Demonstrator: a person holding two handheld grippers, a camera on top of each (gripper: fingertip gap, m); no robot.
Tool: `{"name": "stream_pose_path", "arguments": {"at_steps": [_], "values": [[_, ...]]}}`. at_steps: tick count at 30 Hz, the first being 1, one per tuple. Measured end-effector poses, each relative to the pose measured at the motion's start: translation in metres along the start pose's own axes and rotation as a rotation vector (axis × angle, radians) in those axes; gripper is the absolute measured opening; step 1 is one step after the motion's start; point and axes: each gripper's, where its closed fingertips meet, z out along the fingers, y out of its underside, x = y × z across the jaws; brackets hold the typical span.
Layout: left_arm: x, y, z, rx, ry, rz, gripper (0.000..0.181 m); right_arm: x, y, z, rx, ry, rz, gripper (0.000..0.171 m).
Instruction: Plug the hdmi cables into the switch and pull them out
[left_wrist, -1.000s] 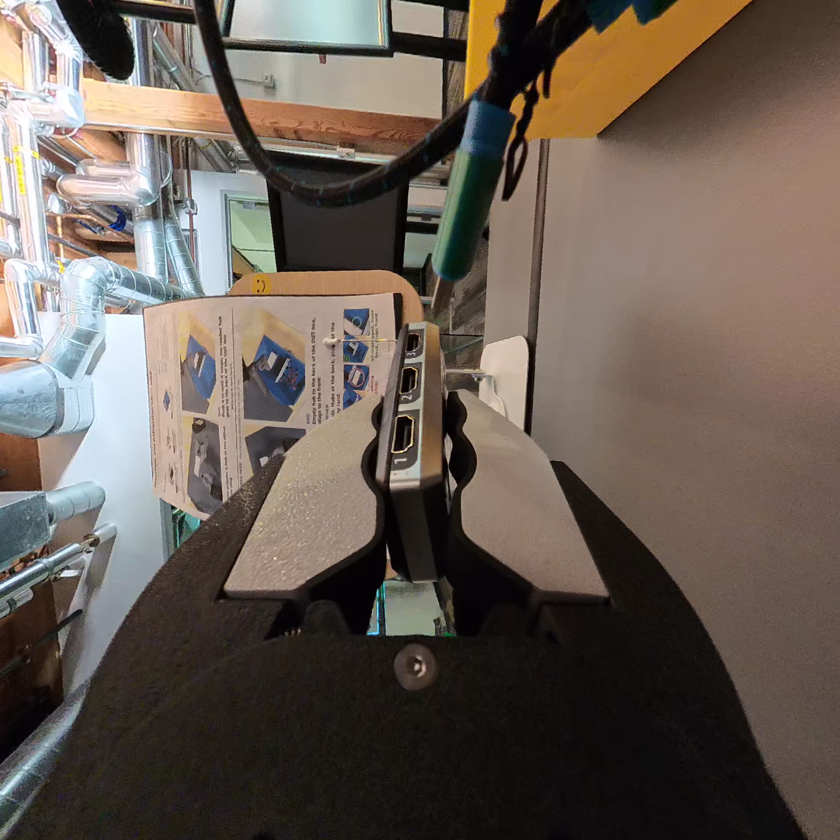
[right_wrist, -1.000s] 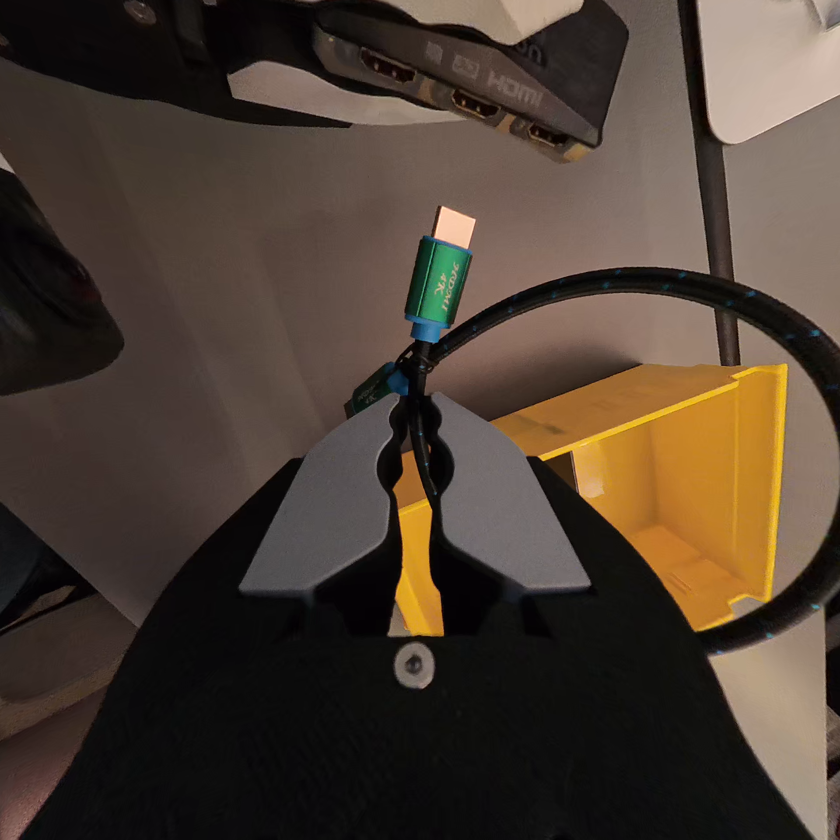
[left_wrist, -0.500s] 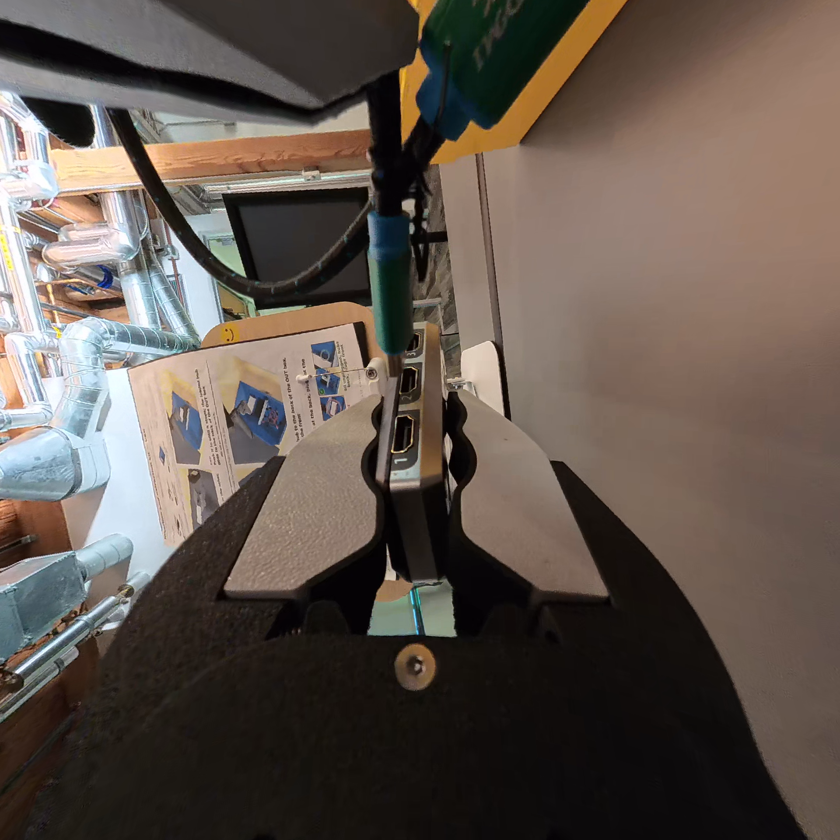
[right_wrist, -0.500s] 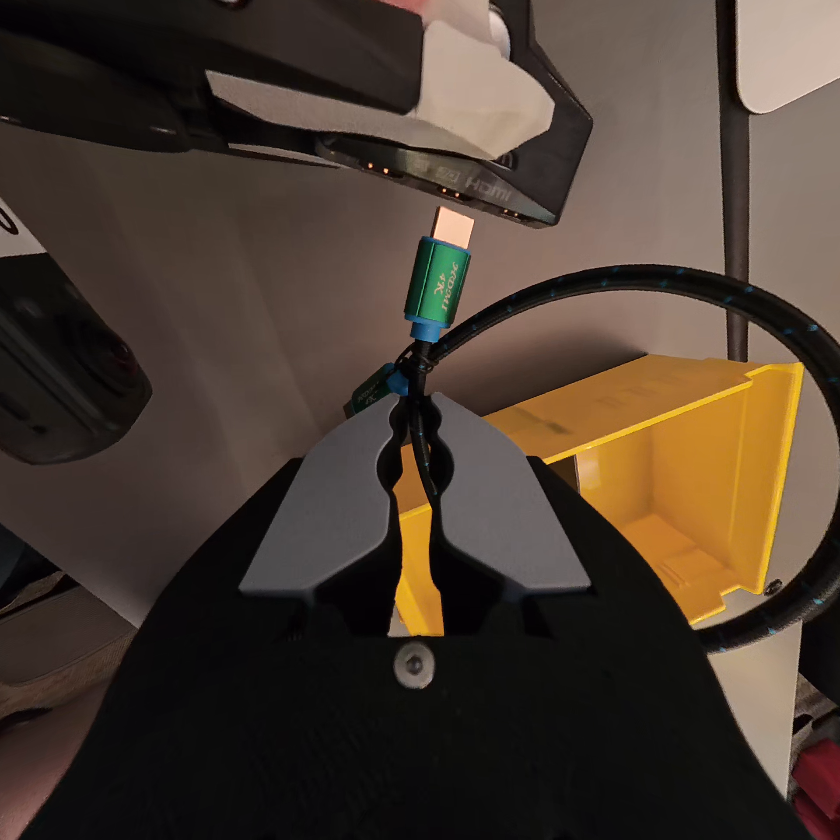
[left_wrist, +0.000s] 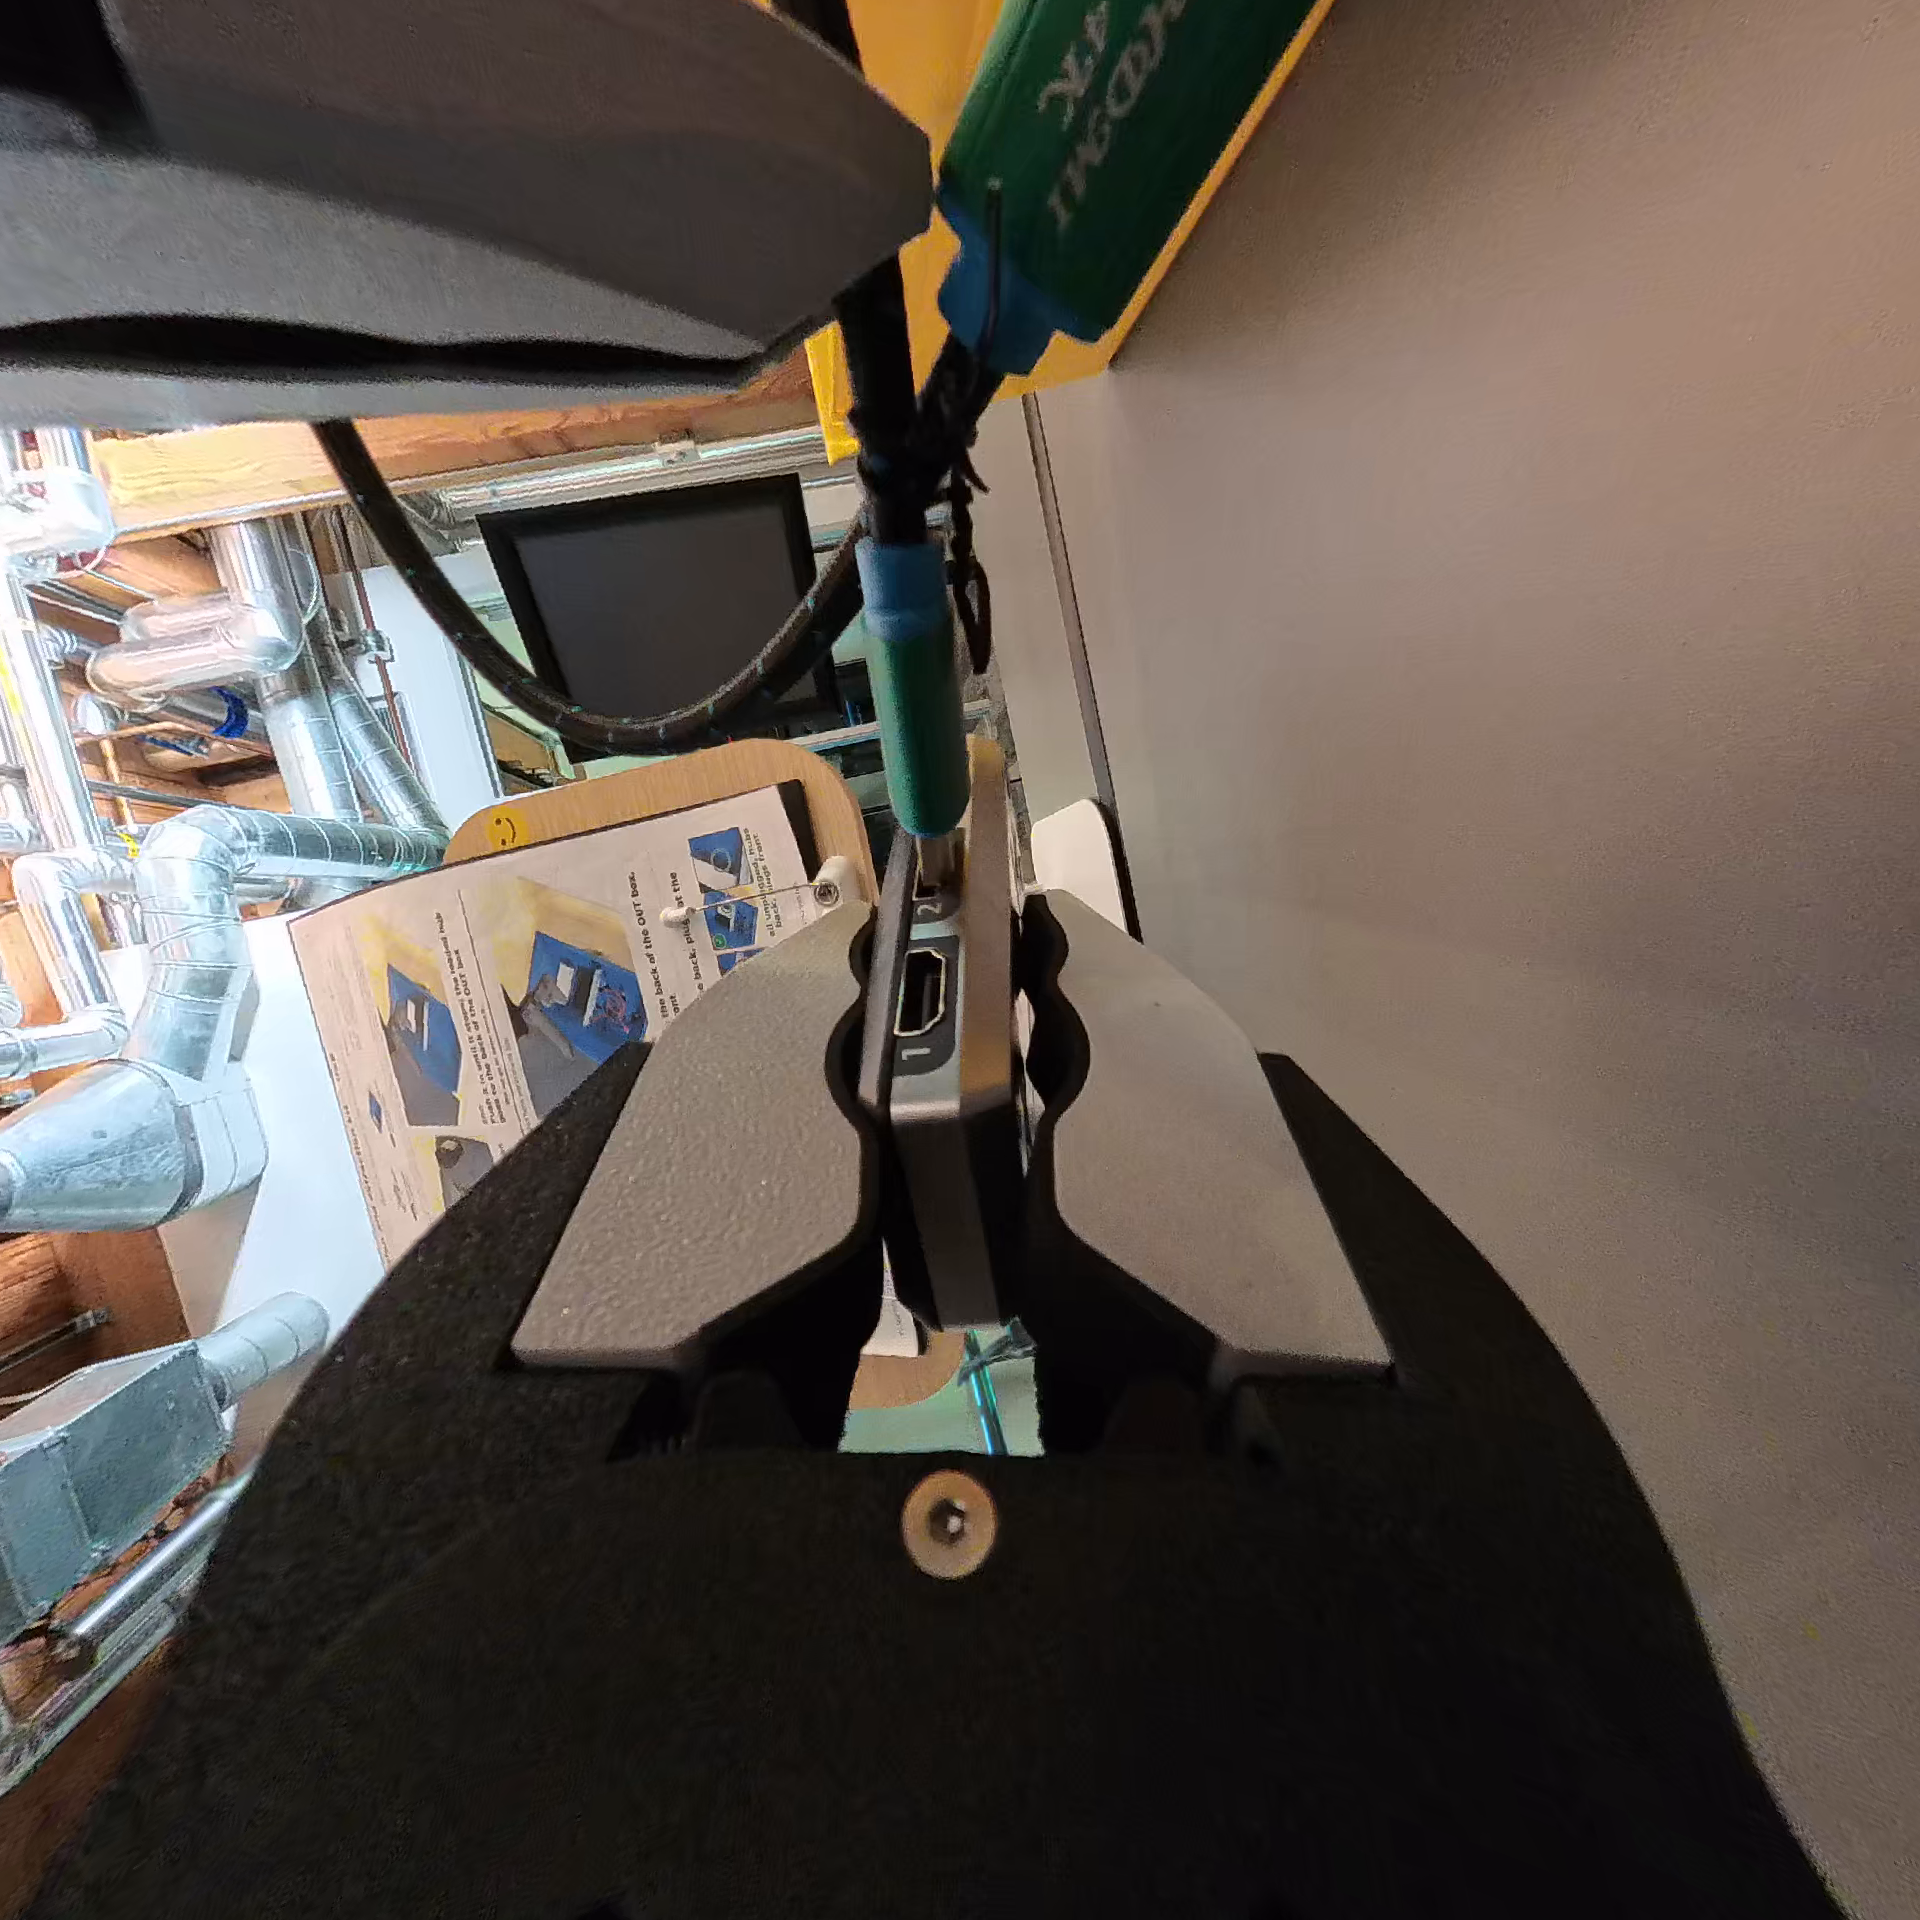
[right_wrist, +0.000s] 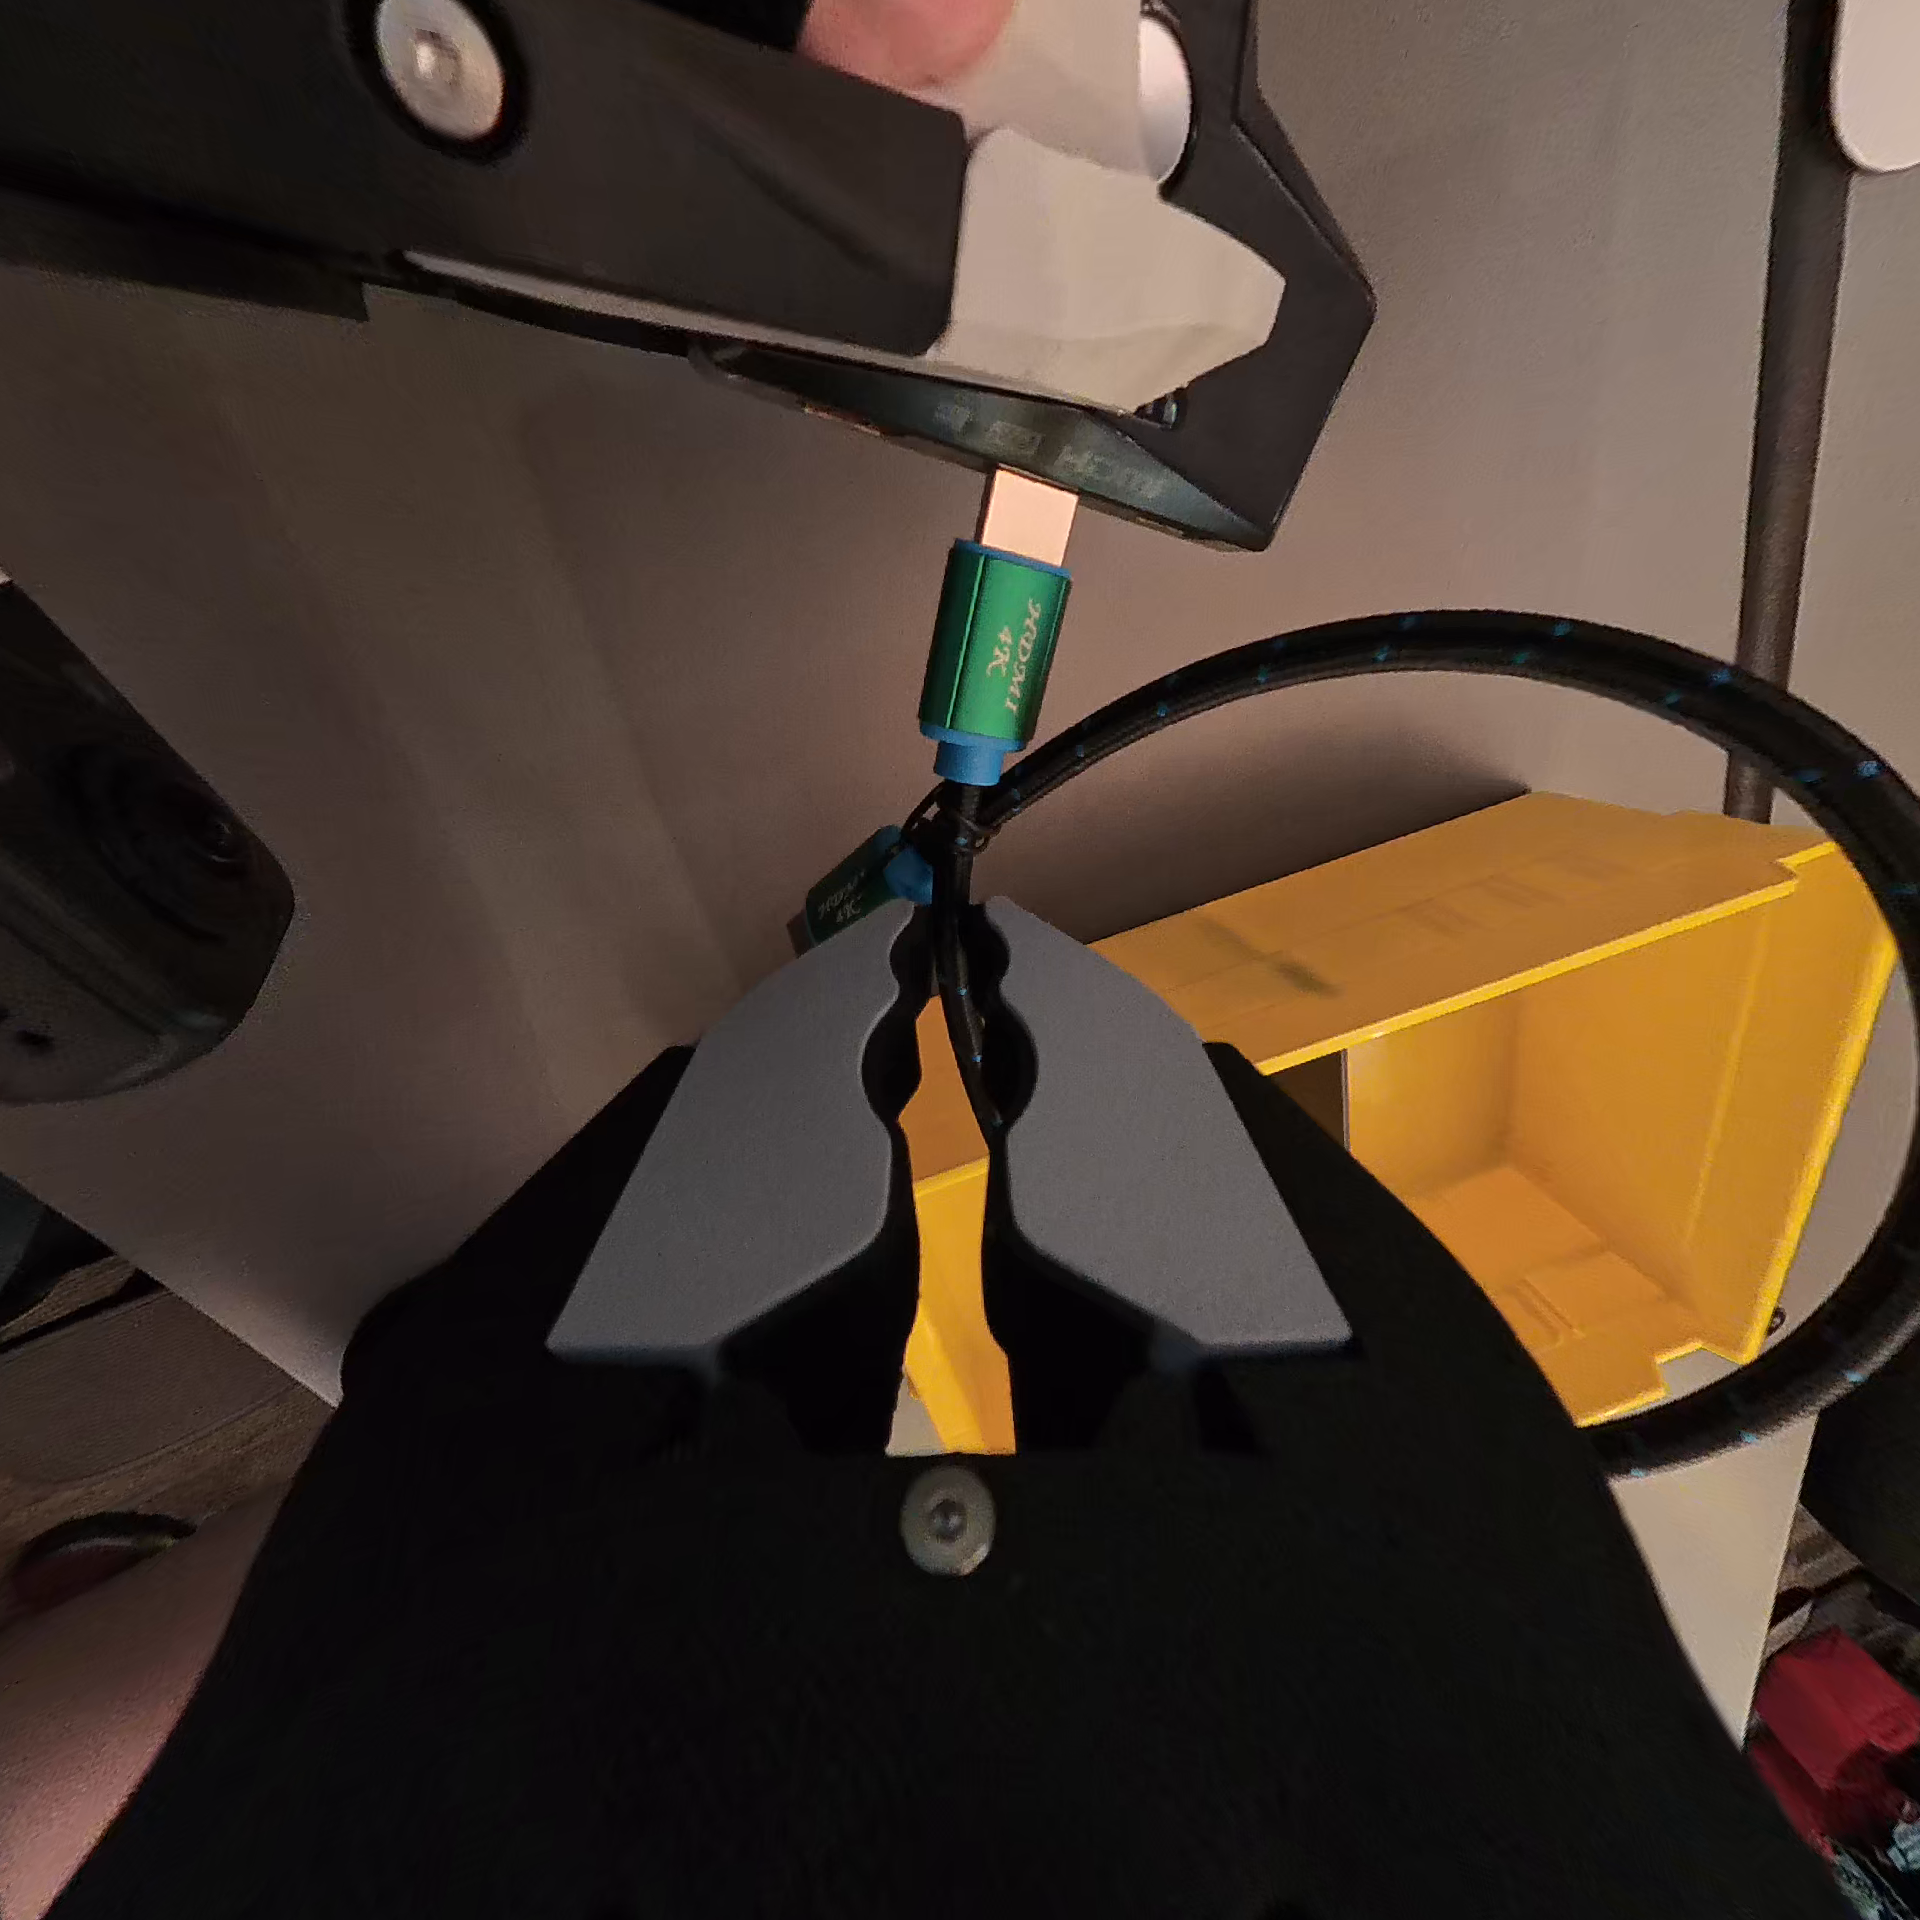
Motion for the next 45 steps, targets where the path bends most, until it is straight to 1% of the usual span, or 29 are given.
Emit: {"name": "stream_pose_path", "arguments": {"at_steps": [7, 13, 30, 35, 41, 45], "values": [[0.008, -0.001, 0.001, -0.007, 0.025, 0.058, 0.025, -0.002, 0.001, 0.005, -0.019, -0.025, -0.01, 0.008], [0.009, 0.002, 0.003, -0.034, 0.035, 0.052, 0.025, -0.002, -0.001, 0.006, -0.018, -0.014, -0.018, 0.008], [0.01, 0.001, 0.002, -0.017, 0.035, 0.052, 0.025, -0.006, -0.004, 0.001, 0.004, -0.018, -0.043, 0.008], [0.009, 0.003, 0.001, -0.006, 0.037, 0.032, 0.025, -0.009, -0.008, -0.002, 0.036, -0.033, -0.074, 0.008], [0.003, 0.003, -0.002, 0.023, 0.035, -0.047, 0.024, -0.004, -0.01, -0.013, 0.093, -0.012, -0.084, 0.008], [-0.003, 0.007, -0.002, -0.008, 0.018, -0.075, 0.024, -0.001, -0.014, -0.018, 0.117, 0.018, -0.076, 0.007]]}}
